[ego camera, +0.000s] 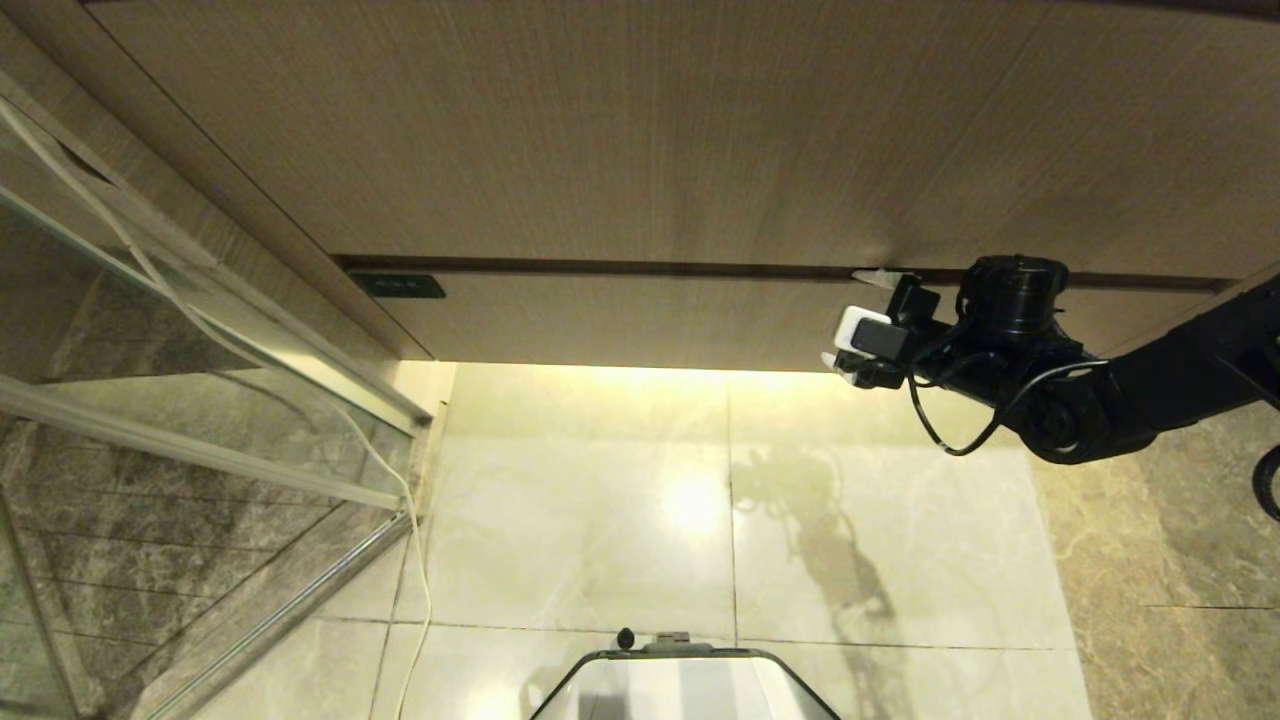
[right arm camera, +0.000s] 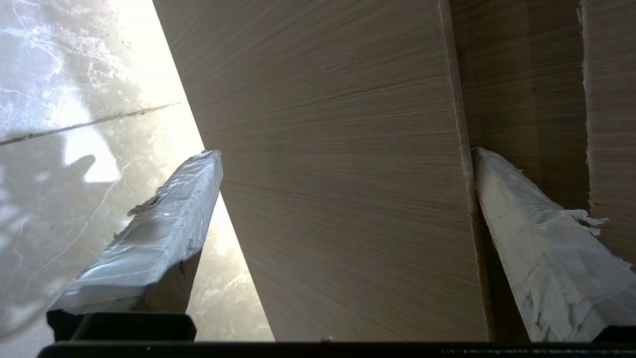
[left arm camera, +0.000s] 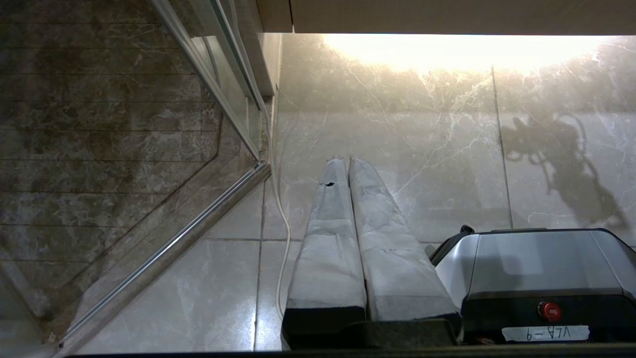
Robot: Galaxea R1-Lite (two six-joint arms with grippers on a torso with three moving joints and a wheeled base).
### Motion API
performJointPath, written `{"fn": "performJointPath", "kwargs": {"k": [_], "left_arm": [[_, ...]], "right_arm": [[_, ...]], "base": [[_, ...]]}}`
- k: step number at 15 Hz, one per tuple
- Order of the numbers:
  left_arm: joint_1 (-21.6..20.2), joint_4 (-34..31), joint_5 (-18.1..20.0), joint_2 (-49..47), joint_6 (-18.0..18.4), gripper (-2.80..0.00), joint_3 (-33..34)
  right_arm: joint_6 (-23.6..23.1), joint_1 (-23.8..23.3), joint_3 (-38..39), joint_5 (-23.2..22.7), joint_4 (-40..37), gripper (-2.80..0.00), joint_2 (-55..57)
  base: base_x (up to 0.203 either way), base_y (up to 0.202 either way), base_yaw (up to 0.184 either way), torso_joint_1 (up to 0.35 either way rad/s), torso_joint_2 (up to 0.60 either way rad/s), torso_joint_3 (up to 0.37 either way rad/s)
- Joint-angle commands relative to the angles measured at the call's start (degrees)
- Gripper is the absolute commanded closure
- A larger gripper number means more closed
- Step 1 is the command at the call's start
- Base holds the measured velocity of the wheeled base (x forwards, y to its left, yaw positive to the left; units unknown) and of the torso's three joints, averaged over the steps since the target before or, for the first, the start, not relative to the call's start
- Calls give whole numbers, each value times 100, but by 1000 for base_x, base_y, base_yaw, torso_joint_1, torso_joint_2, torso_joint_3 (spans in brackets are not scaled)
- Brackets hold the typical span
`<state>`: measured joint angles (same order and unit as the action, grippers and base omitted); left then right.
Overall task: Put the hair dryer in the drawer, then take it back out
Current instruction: Pull open the drawer
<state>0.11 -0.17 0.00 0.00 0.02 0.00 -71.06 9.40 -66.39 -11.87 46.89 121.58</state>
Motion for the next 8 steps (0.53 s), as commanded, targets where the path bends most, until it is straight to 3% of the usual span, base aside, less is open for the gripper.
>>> {"fn": "performJointPath", "kwargs": {"k": [1,3,4,6,8], "left_arm": [[-2,0,0,0,-2,0,9],[-2,0,0,0,-2,0,9],[-2,0,0,0,-2,0,9],[-2,0,0,0,-2,0,9],[-2,0,0,0,-2,0,9]], "right_arm": [[-40,1,3,1,14,-280,15],[-40,1,3,1,14,-280,15],[112,1,8,214,-206,-280,-57],[520,1,18,955,-1354,-280,-270],[774,1,65,1177,-1671,-280,-374]], "base": [[0,0,0,0,0,0],[0,0,0,0,0,0],[0,0,0,0,0,0],[0,0,0,0,0,0],[0,0,0,0,0,0]]}}
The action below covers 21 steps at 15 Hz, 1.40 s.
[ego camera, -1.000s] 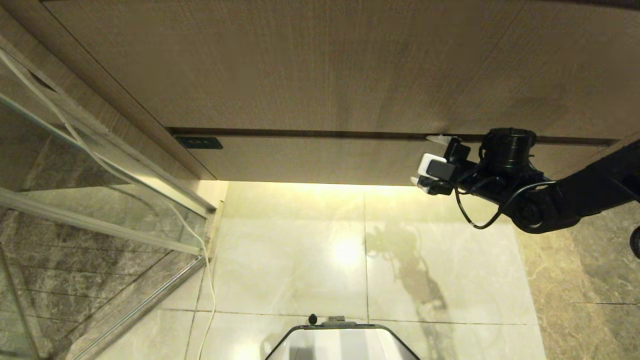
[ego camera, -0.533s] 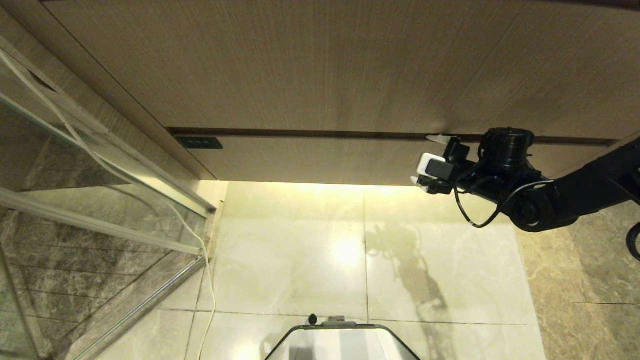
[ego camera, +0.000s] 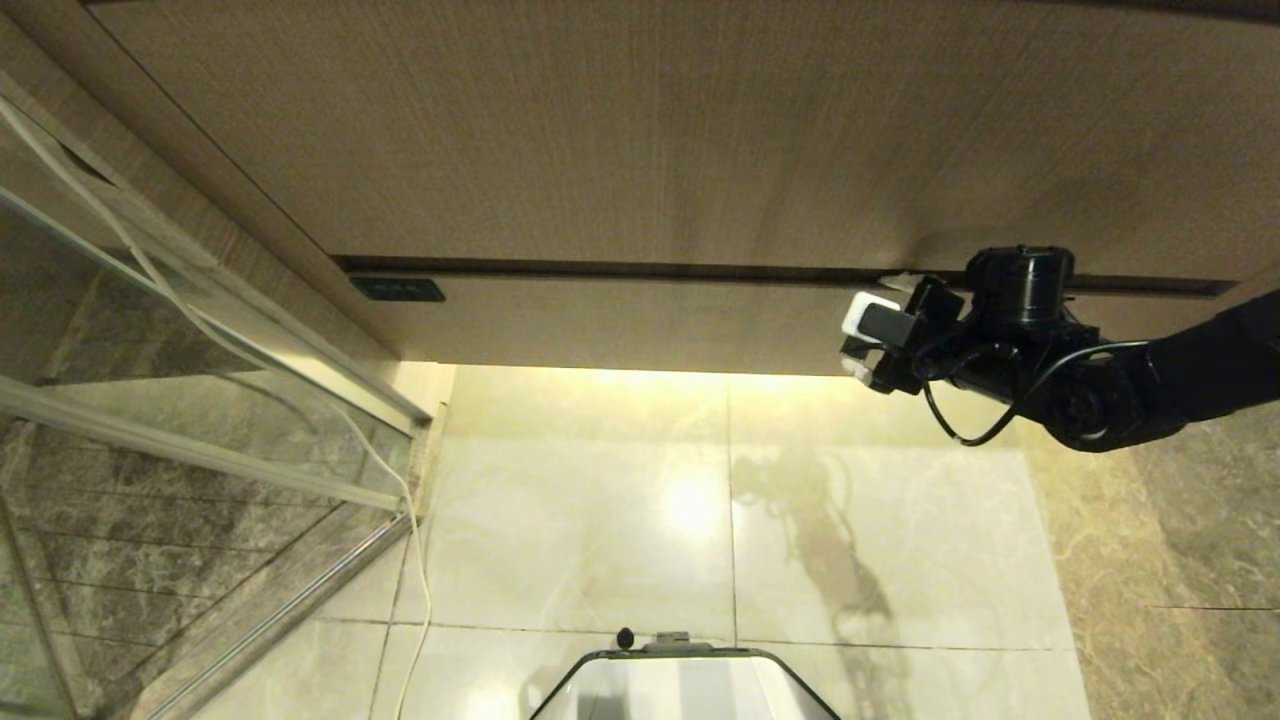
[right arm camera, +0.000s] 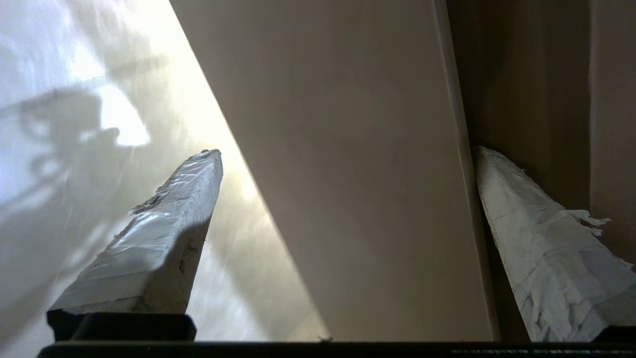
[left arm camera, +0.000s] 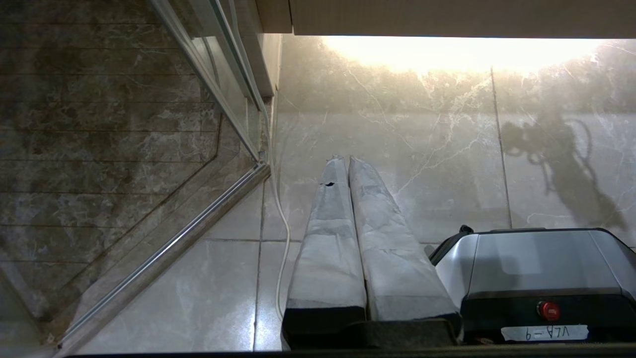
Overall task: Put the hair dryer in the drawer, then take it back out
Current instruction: Pull open the drawer
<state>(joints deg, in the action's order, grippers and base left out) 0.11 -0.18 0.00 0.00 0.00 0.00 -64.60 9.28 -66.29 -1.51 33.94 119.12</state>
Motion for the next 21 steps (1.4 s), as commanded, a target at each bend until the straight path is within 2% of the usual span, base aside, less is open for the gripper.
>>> {"fn": "performJointPath", "kwargs": {"k": [1,10,11,14,17,18,21], "left_arm": [[-2,1,0,0,0,0,9],[-2,1,0,0,0,0,9],[-2,1,0,0,0,0,9],[-2,1,0,0,0,0,9],[-2,1,0,0,0,0,9],[-2,1,0,0,0,0,9],[-2,1,0,0,0,0,9]], "right_arm": [[228,12,81,230,-485,-280,-170],[310,14,121,268,-766,-280,-272],[376,18,176,383,-1164,-280,-427],[437,19,237,441,-1405,-280,-524],[586,-5,473,425,-3030,-280,-1430],[668,-17,586,420,-3314,-280,-1758],[1314,-21,844,385,-3579,-280,-2262]], "base": [[0,0,0,0,0,0],[0,0,0,0,0,0],[0,0,0,0,0,0],[0,0,0,0,0,0],[0,0,0,0,0,0],[0,0,0,0,0,0],[0,0,0,0,0,0]]}}
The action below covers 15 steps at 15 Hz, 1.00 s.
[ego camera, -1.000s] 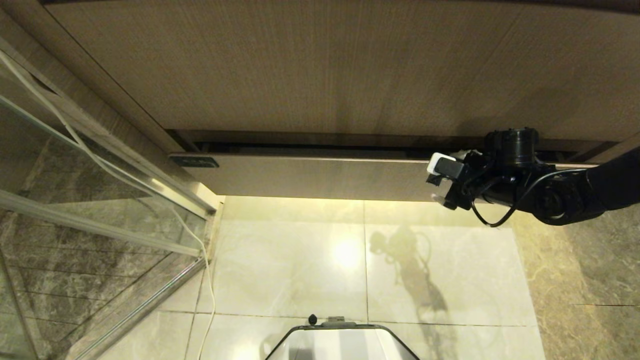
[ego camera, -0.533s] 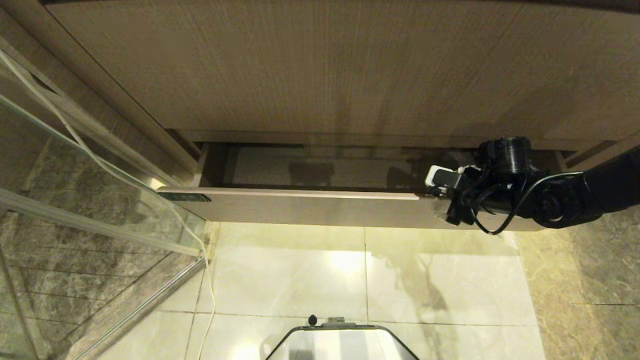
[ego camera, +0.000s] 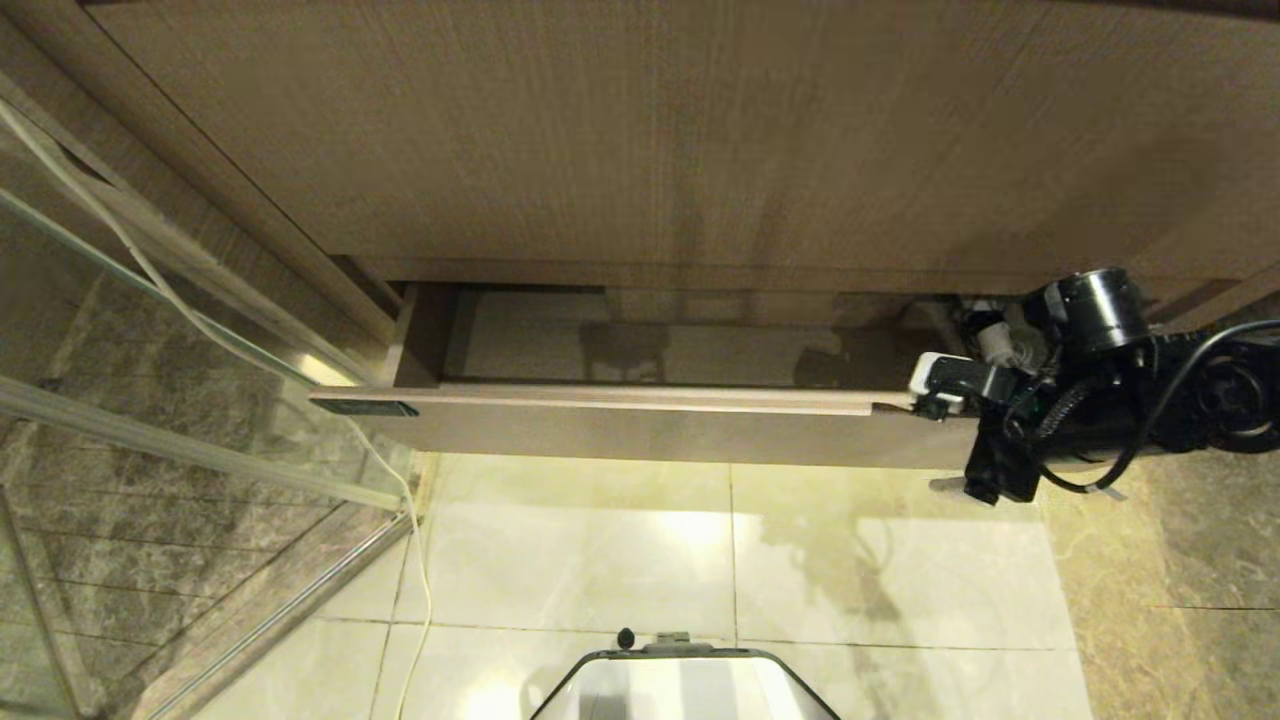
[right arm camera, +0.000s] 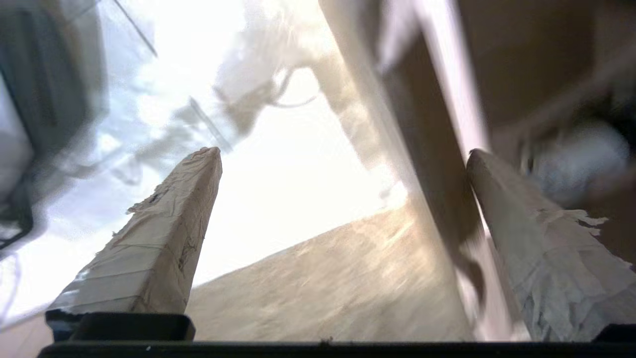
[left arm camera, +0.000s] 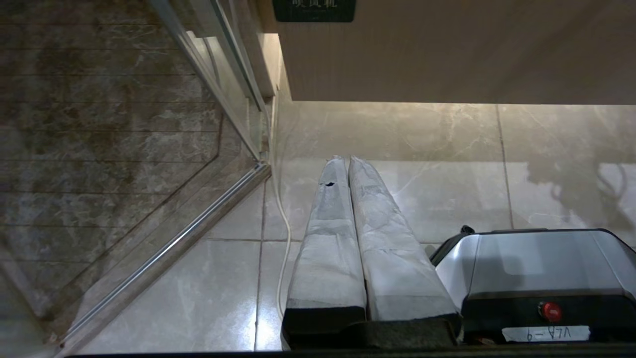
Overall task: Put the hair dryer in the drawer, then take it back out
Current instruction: Pull open the drawer
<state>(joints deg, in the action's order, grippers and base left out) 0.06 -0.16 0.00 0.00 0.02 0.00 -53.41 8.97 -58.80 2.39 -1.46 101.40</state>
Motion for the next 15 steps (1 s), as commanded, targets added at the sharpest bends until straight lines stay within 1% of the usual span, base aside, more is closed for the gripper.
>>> {"fn": "performJointPath", "kwargs": {"k": [1,4,8,9,14,15], "left_arm": [[3,-2,0,0,-2,0,9],[3,-2,0,0,-2,0,9],[3,-2,0,0,-2,0,9],[3,-2,0,0,-2,0,9],[3,-2,0,0,-2,0,9],[3,-2,0,0,-2,0,9]], "right_arm": [[517,27,90,-3,-50,-280,-667],[736,34,202,-2,-153,-280,-1113],[736,34,202,-2,-153,-280,-1113],[736,34,202,-2,-153,0,-1113],[736,34,202,-2,-153,0,-1113],[802,32,236,1,-195,0,-1140]], "base": [[0,0,0,0,0,0],[0,0,0,0,0,0],[0,0,0,0,0,0],[0,0,0,0,0,0],[0,0,0,0,0,0],[0,0,0,0,0,0]]}}
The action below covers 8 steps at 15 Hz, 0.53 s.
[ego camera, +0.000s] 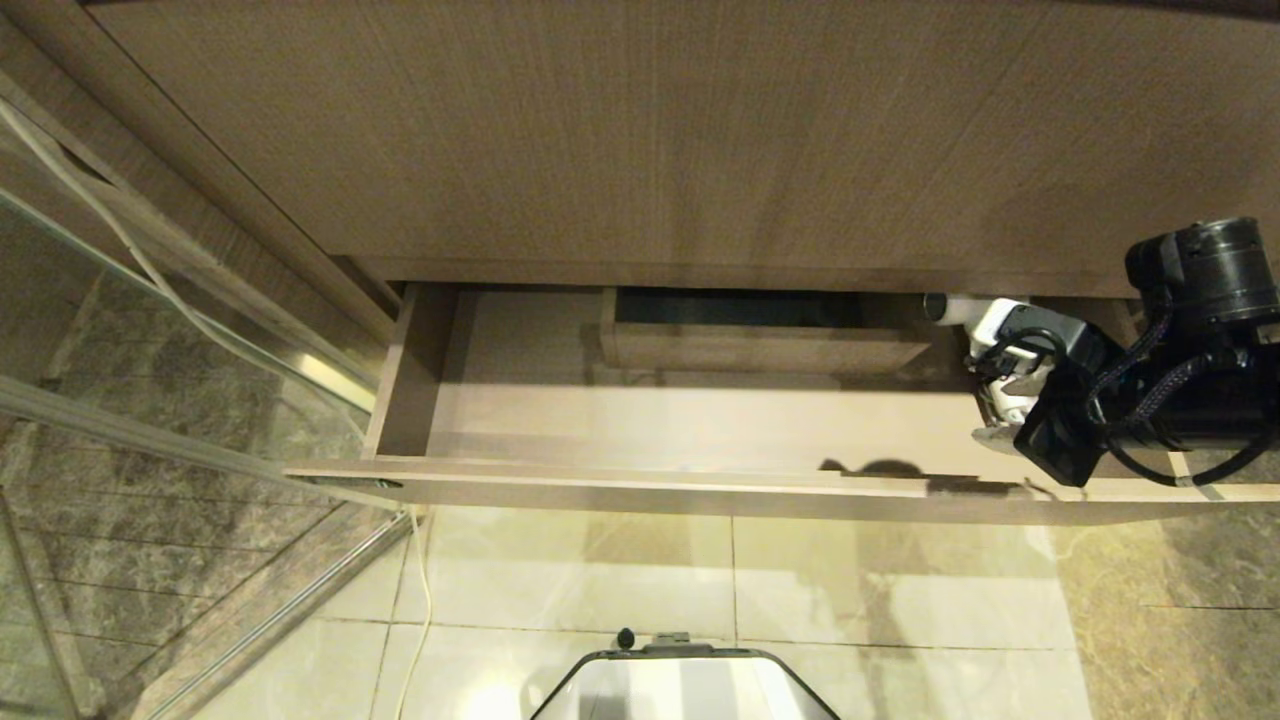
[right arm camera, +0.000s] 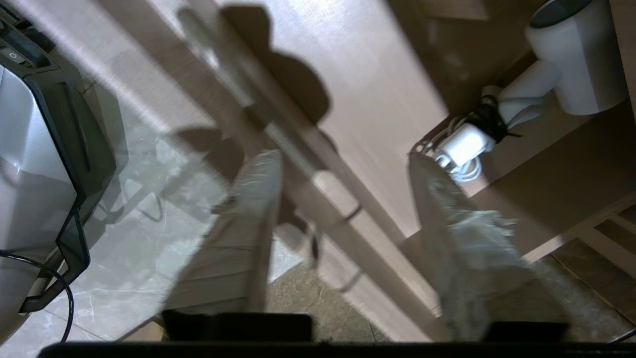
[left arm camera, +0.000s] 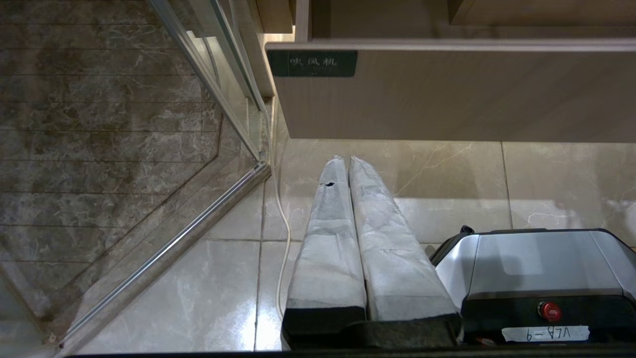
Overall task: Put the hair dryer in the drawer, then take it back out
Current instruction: Pull open the drawer
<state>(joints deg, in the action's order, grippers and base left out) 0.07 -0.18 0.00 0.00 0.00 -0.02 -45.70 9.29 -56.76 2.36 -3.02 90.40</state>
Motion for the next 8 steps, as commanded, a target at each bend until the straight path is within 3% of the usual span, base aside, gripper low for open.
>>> {"fn": "performJointPath", "kwargs": {"k": [1,6,8], "left_arm": [[1,1,0,0,0,0,11],[1,1,0,0,0,0,11],[1,1,0,0,0,0,11]], "right_arm": [[319,-6,226,9,-142,0,-244],[1802,-40,1137,93,-595,0,-2058],[1834,-339,1146,416,-626,0,-1962]], "base": [[0,0,0,0,0,0],[0,0,0,0,0,0],[0,0,0,0,0,0]]}}
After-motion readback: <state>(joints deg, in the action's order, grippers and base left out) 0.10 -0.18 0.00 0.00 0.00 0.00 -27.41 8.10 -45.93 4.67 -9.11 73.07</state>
